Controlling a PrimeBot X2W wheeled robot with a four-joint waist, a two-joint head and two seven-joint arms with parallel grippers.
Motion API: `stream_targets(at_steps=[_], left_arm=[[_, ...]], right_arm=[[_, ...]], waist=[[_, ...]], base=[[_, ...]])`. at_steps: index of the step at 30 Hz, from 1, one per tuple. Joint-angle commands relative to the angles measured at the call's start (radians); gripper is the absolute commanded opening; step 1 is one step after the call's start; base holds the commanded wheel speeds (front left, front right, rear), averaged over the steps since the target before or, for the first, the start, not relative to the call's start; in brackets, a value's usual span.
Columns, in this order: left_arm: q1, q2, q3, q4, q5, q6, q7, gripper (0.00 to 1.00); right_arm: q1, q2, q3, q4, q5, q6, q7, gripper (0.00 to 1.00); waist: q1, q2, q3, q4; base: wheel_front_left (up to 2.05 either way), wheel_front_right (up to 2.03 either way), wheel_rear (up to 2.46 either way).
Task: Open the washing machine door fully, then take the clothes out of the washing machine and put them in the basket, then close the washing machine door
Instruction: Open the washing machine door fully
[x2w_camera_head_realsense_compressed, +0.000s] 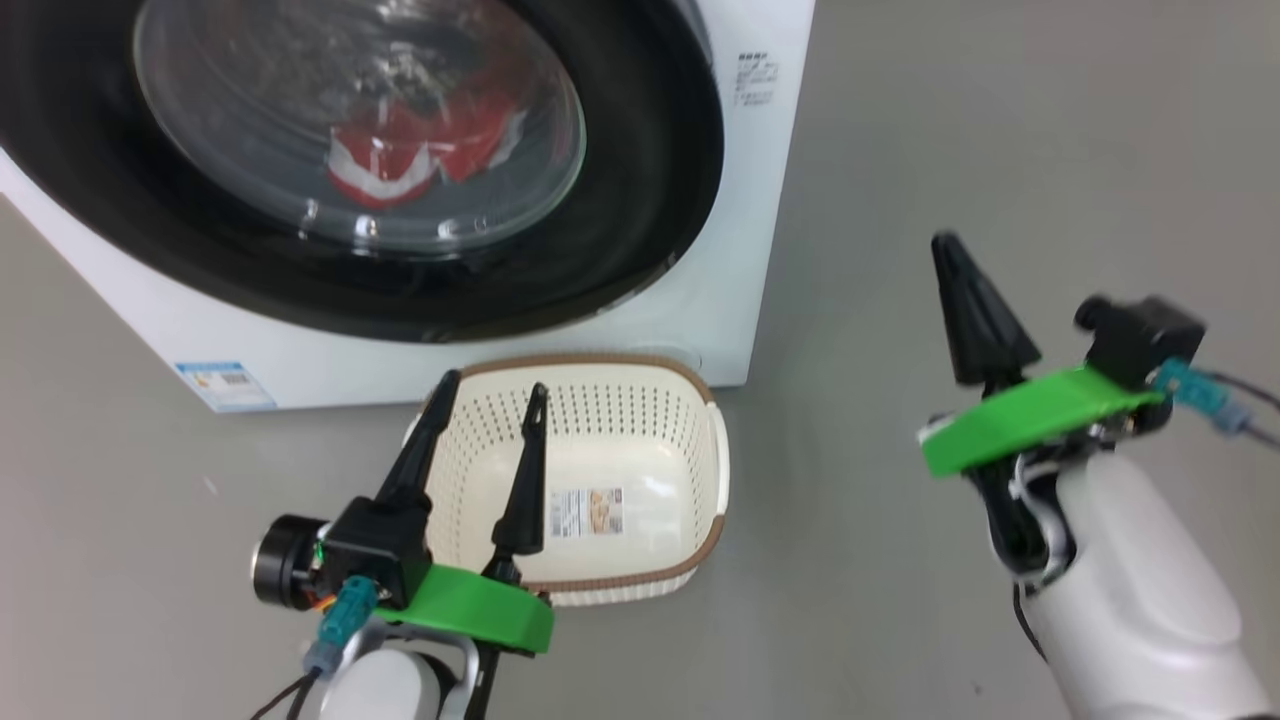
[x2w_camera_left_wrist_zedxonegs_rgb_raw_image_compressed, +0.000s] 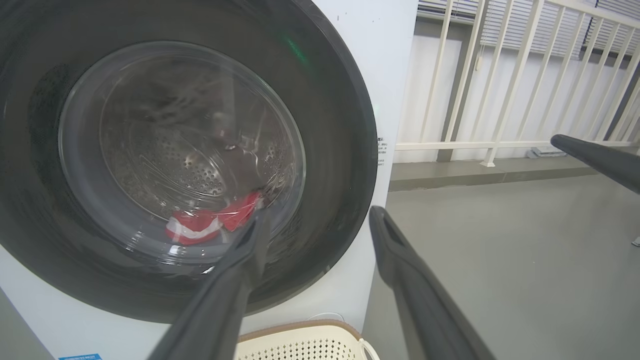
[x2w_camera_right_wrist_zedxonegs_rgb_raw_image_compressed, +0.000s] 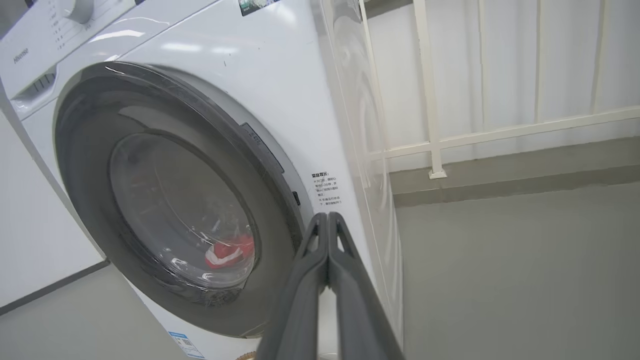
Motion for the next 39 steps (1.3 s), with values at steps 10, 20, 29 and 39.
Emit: stream_targets(at_steps=[10,20,29,39], left_arm=[[-0.063,0.015,-0.001,-0.14,-0.006,0.019,-0.012,1.0],[-0.092,0.015,-0.019,-0.163,0.003,0.03,-0.012,1.0],[-0.119,0.015,-0.028,-0.172,-0.001,0.038,-0.012,1.0],[-0.156,0.015,-0.057,-0.181,-0.011,0.05,-0.012,1.0]], right_arm=[[-0.155,0.003,0.041,-0.091,0.356,-0.001,0.104,0.0],[-0.251,-0.004,-0.026,-0.13,0.741,-0.001,0.328,0.0],[-0.342,-0.022,-0.097,-0.081,0.94,-0.001,0.487,0.0],[-0.491,-0.044,-0.136,0.021,1.084,-0.001,0.661,0.0]], waist=[[0.0,-0.0001,0.132,0.038],[0.0,-0.0001,0.209,0.069],[0.0,-0.0001,0.269,0.099],[0.0,-0.0001,0.348,0.141]], base=[[0.0,0.0,0.0],[0.0,0.0,0.0],[0.0,0.0,0.0],[0.0,0.0,0.0]])
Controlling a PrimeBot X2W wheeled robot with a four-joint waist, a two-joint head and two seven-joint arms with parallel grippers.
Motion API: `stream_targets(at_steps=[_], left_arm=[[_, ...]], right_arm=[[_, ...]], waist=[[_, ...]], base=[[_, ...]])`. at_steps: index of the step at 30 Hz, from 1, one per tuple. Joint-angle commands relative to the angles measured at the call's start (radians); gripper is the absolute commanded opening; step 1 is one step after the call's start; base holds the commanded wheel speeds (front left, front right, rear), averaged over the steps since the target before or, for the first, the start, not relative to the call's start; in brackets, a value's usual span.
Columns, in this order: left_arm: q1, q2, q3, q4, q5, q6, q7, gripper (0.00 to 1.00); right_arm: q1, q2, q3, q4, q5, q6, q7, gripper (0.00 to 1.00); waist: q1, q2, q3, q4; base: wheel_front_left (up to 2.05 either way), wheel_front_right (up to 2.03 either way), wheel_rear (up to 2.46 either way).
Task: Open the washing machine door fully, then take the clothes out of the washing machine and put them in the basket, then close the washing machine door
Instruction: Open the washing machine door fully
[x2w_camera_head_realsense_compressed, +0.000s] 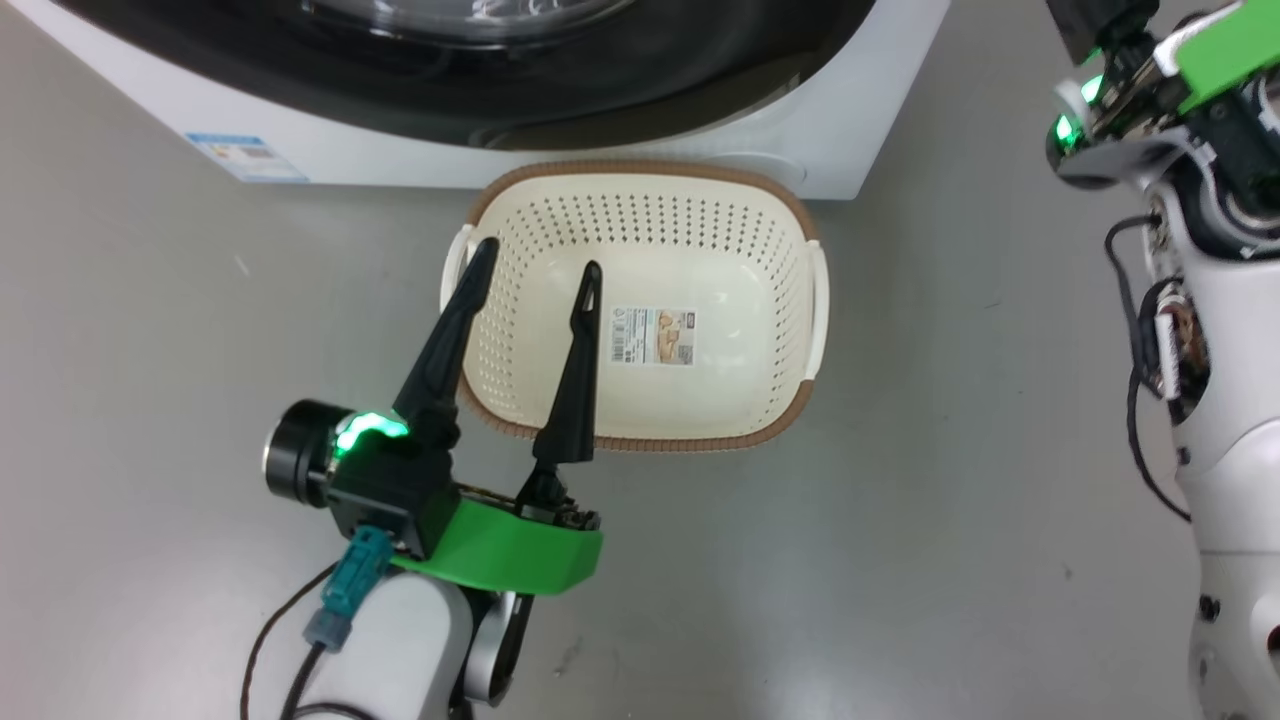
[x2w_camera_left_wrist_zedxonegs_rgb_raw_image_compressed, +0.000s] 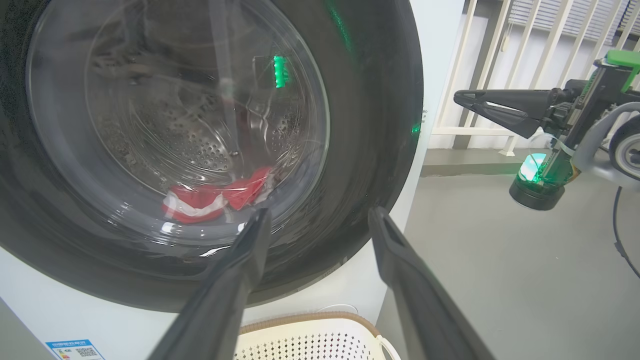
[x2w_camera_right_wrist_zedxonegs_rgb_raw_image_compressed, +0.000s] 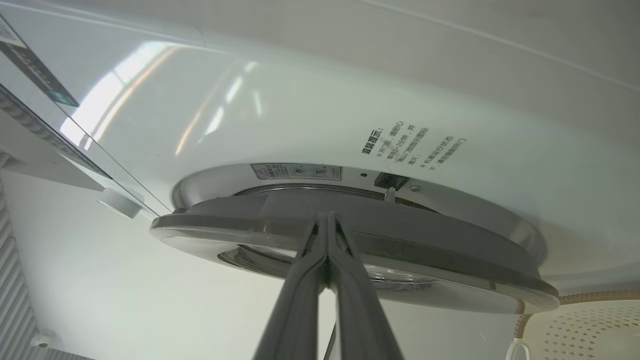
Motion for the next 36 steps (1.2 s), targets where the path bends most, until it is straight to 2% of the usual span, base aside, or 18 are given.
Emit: stream_targets(at_steps=[1,25,36], left_arm=[[-0.023,0.015,0.016,-0.031,-0.006,0.012,-0.005,1.0],[-0.07,0.015,-0.058,-0.031,-0.059,0.047,-0.005,1.0],[-0.071,0.015,-0.058,-0.003,-0.069,0.051,-0.005,1.0]], right_arm=[[-0.046,0.003,0.005,-0.011,0.016,0.001,0.023,0.0],[-0.265,-0.029,0.004,0.19,0.103,0.001,0.2,0.0],[-0.237,-0.017,0.032,0.181,0.125,0.001,0.309,0.0]], waist=[[0.0,0.0,0.033,0.026],[0.0,0.0,0.105,0.091],[0.0,0.0,0.068,0.077]], base=[[0.0,0.0,0.0],[0.0,0.0,0.0],[0.0,0.0,0.0]])
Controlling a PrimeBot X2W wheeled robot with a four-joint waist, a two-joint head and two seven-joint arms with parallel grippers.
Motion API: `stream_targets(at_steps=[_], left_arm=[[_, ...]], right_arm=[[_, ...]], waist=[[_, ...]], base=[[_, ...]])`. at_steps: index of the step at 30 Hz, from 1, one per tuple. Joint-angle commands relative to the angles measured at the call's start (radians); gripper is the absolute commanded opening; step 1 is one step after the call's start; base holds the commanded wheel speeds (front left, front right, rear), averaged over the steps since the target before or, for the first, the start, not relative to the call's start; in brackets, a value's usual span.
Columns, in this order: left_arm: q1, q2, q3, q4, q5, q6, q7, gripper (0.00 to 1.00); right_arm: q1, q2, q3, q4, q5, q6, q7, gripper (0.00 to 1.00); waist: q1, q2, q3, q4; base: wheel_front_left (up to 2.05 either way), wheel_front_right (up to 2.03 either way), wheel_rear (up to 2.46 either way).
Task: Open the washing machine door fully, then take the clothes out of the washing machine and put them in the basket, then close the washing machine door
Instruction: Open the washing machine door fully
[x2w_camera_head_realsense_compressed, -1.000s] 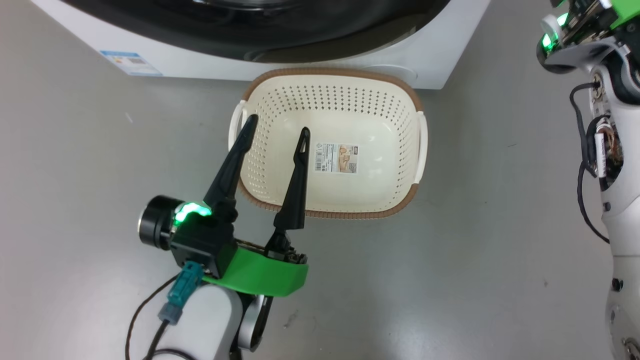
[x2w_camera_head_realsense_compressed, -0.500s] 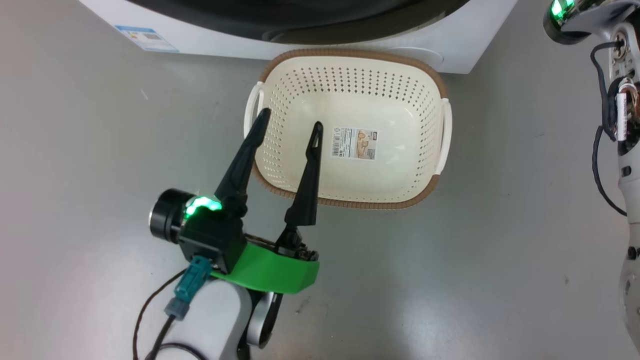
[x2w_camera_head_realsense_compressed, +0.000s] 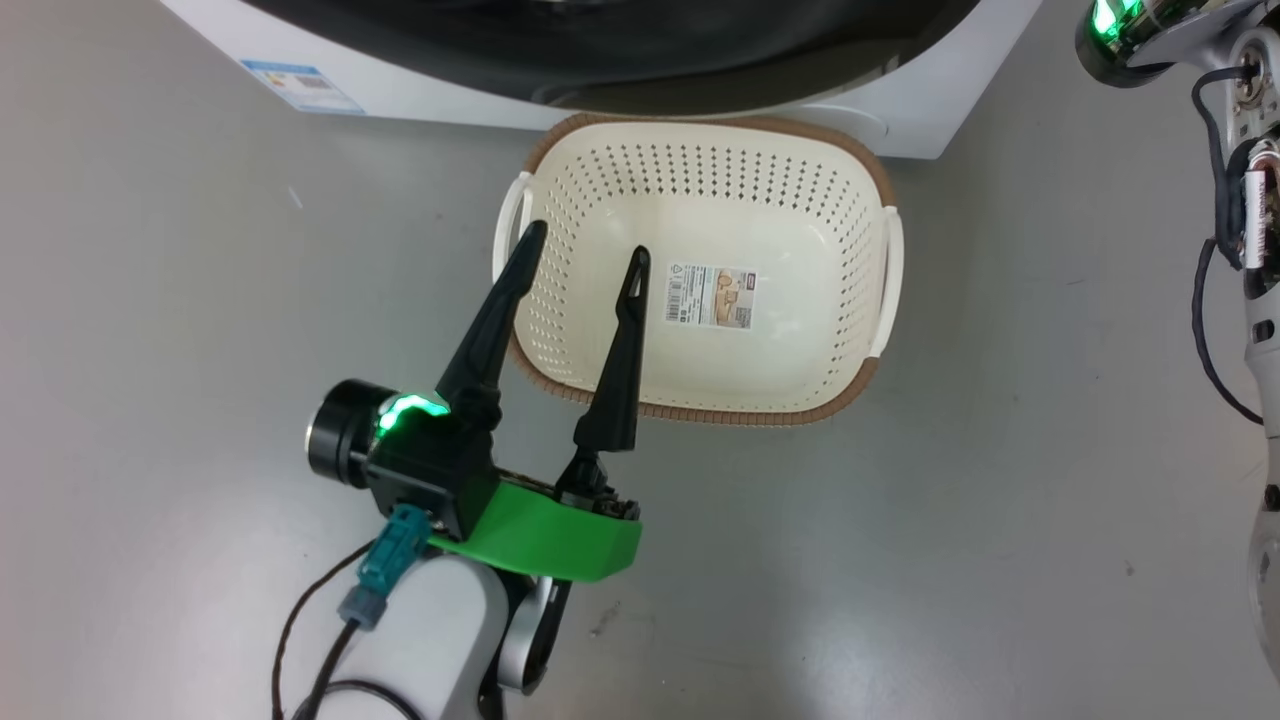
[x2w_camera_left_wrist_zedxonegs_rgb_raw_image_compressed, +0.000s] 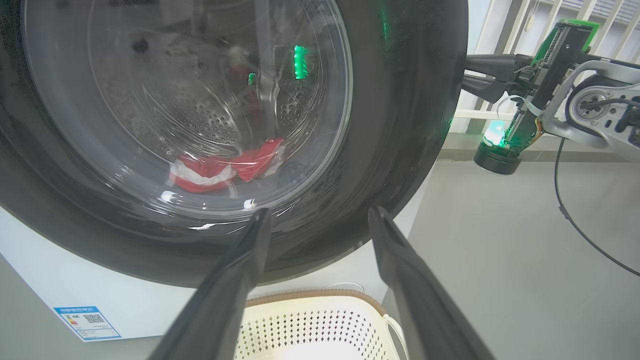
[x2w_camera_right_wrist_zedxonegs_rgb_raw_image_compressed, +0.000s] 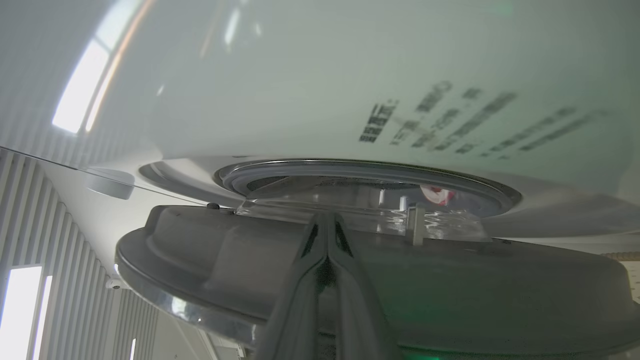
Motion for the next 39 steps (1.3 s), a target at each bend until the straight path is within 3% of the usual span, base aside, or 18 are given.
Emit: stream_targets(at_steps=[1,27,39], left_arm=[[-0.004,0.016,0.032,-0.018,-0.004,0.008,-0.005,1.0],[0.1,0.016,0.125,0.063,0.02,-0.012,-0.005,1.0],[0.123,0.016,0.142,0.086,0.029,-0.025,-0.005,1.0]], right_arm=[[0.017,0.036,0.021,-0.038,0.005,0.001,0.018,0.0],[0.274,0.093,0.1,-0.135,-0.014,0.001,0.054,0.0],[0.357,0.102,0.15,-0.153,-0.019,0.001,0.013,0.0]], waist=[[0.0,0.0,-0.015,-0.009],[0.0,0.0,-0.178,-0.045],[0.0,0.0,-0.22,-0.053]], base=[[0.0,0.0,0.0],[0.0,0.0,0.0],[0.0,0.0,0.0]])
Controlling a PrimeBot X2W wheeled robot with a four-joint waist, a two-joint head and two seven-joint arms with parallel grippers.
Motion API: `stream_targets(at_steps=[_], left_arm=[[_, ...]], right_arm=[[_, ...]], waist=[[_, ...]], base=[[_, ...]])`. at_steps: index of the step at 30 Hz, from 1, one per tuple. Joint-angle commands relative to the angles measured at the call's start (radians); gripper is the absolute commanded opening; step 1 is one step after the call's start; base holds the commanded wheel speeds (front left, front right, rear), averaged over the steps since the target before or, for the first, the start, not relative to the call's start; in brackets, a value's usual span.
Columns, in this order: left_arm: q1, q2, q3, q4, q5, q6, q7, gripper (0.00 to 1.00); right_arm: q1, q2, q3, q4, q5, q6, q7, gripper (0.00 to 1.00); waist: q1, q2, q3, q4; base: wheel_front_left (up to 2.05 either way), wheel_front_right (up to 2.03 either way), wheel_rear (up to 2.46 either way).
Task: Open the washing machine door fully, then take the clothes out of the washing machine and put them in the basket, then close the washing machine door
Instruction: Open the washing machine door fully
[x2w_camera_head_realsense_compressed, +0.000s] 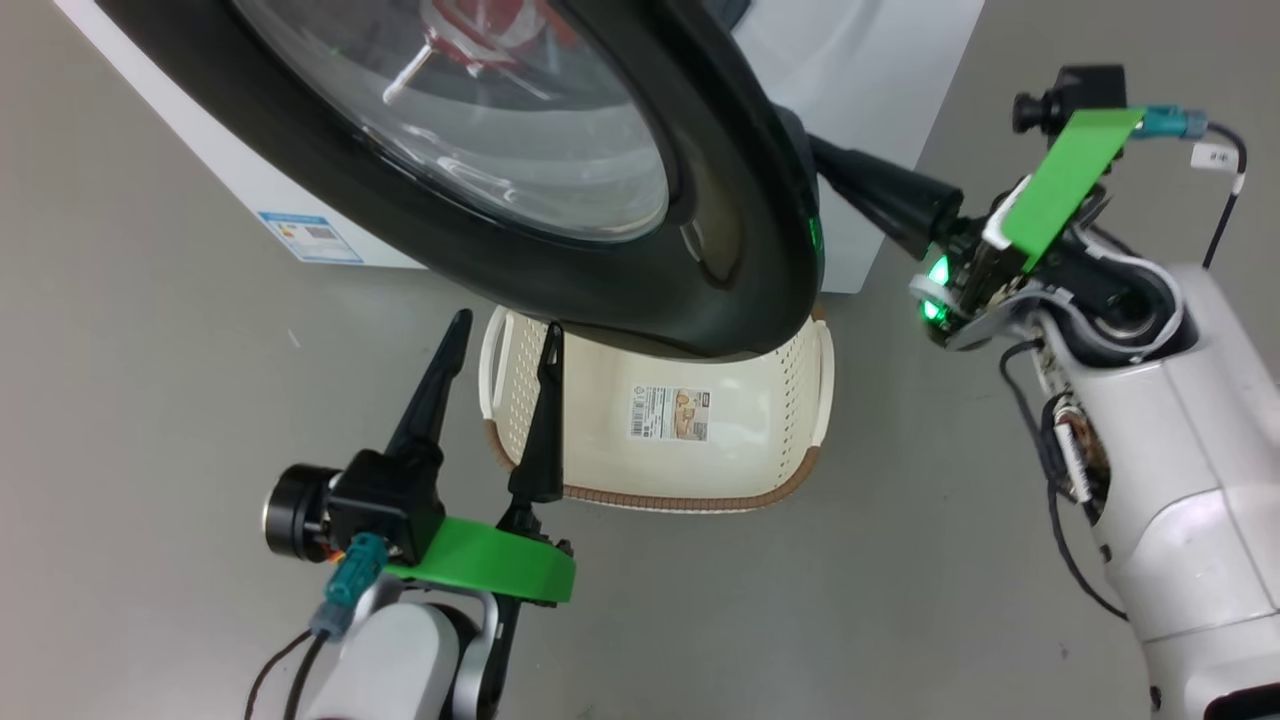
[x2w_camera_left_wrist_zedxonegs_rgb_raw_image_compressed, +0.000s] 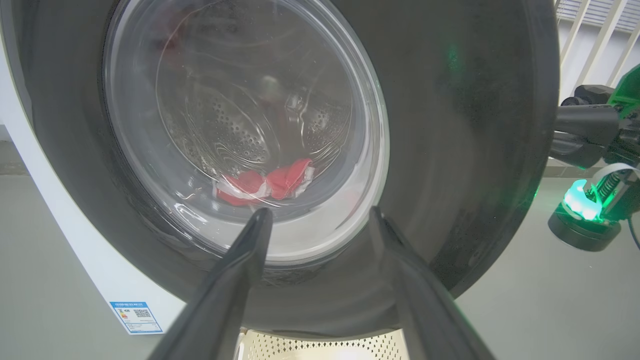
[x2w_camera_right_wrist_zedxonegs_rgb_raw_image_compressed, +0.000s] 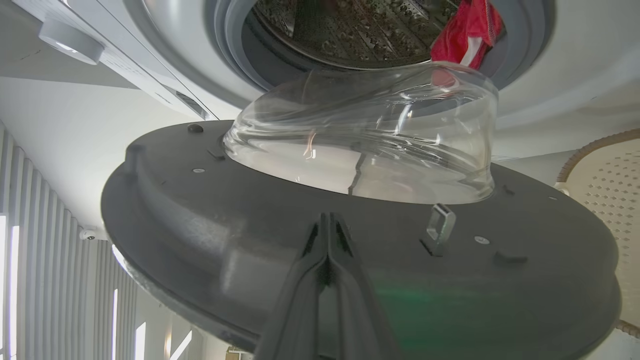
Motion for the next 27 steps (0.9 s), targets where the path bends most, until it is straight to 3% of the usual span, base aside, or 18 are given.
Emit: stream_targets(at_steps=[1,3,4,5,6,18,23,27], left_arm=[[0.012,0.016,0.036,-0.018,0.011,-0.006,-0.005,1.0],[0.014,0.016,0.039,-0.021,0.017,-0.009,-0.005,1.0],[0.016,0.016,0.04,-0.025,0.021,-0.011,-0.005,1.0],[0.019,0.016,0.041,-0.029,0.023,-0.013,-0.005,1.0],[0.021,0.016,0.043,-0.033,0.025,-0.013,-0.005,1.0],[0.039,0.016,0.085,-0.085,0.039,-0.004,-0.005,1.0],[0.043,0.016,0.099,-0.106,0.036,0.008,-0.005,1.0],[0.044,0.016,0.11,-0.115,0.035,0.011,-0.005,1.0]], right_arm=[[0.013,0.025,0.02,-0.019,-0.029,0.001,-0.036,0.0],[0.01,0.025,0.022,-0.006,-0.067,0.001,-0.105,0.0],[0.009,0.025,0.02,0.0,-0.082,0.001,-0.142,0.07],[0.007,0.025,0.017,0.003,-0.095,0.001,-0.18,0.41],[0.004,0.026,0.019,0.001,-0.115,0.001,-0.216,1.0],[0.045,-0.059,0.161,-0.119,-0.472,0.001,-0.546,1.0],[0.063,-0.124,0.248,-0.12,-0.718,0.001,-0.718,1.0],[0.08,-0.144,0.253,-0.072,-0.936,0.001,-0.858,1.0]], waist=[[0.0,0.0,-0.009,-0.002],[0.0,0.0,-0.017,-0.003],[0.0,0.0,-0.019,-0.004],[0.0,0.0,-0.021,-0.005],[0.0,0.0,-0.022,-0.006],[0.0,0.0,-0.013,-0.044],[0.0,0.0,-0.003,-0.073],[0.0,0.0,0.0,-0.093]], base=[[0.0,0.0,0.0],[0.0,0.0,0.0],[0.0,0.0,0.0],[0.0,0.0,0.0],[0.0,0.0,0.0],[0.0,0.0,0.0],[0.0,0.0,0.0],[0.0,0.0,0.0]])
